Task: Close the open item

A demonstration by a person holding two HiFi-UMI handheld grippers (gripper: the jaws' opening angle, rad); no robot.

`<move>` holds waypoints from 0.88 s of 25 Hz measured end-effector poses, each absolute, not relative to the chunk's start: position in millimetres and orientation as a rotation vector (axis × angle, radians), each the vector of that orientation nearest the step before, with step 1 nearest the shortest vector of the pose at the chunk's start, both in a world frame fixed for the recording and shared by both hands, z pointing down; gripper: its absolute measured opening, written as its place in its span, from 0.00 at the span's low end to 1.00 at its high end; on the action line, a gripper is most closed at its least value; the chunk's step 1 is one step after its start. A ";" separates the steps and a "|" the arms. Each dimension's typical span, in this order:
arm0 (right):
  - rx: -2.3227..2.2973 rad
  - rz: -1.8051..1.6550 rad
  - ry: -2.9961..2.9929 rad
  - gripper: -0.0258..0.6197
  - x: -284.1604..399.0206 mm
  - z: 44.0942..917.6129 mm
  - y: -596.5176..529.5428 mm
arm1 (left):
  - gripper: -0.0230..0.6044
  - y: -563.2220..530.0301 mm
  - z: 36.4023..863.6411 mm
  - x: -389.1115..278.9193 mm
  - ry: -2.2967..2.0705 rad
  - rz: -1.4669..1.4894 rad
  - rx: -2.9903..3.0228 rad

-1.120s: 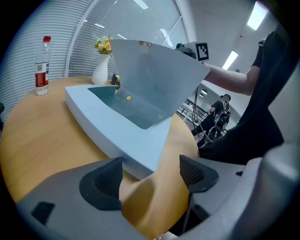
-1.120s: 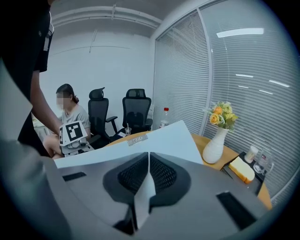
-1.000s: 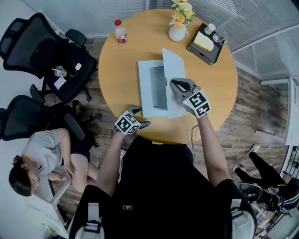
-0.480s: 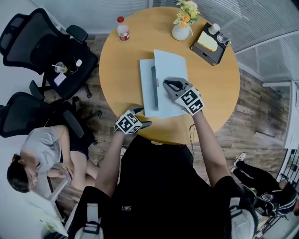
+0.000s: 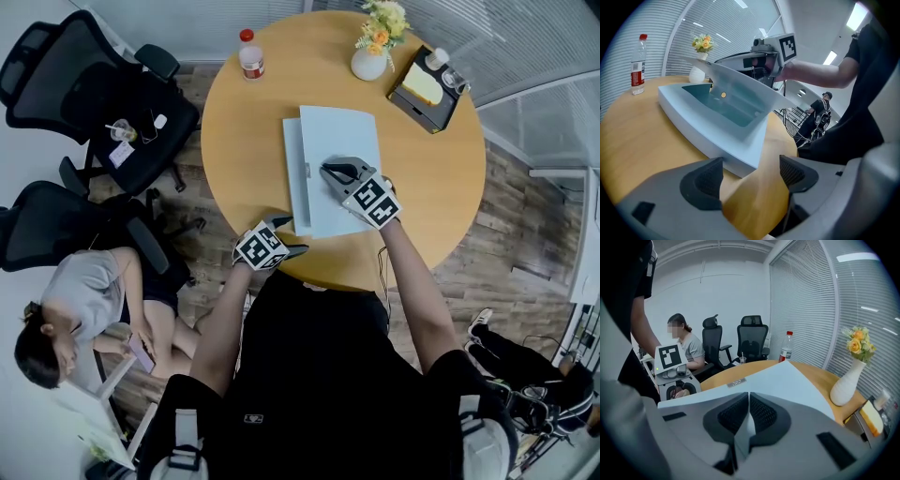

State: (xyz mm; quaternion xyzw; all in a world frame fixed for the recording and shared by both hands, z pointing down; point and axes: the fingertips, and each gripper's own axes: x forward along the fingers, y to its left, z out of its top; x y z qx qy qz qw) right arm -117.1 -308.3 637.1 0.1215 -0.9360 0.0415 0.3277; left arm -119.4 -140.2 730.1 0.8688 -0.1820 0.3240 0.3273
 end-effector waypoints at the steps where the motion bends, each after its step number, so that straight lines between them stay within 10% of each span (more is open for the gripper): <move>1: 0.307 0.112 -2.447 0.05 -118.9 640.4 -307.3 | 0.63 -140.4 730.6 -119.0 -0.477 0.849 2.275; 22: 0.223 0.181 -2.390 0.05 -136.1 682.1 -300.2 | 0.63 -140.4 731.2 -114.9 -0.476 0.852 2.274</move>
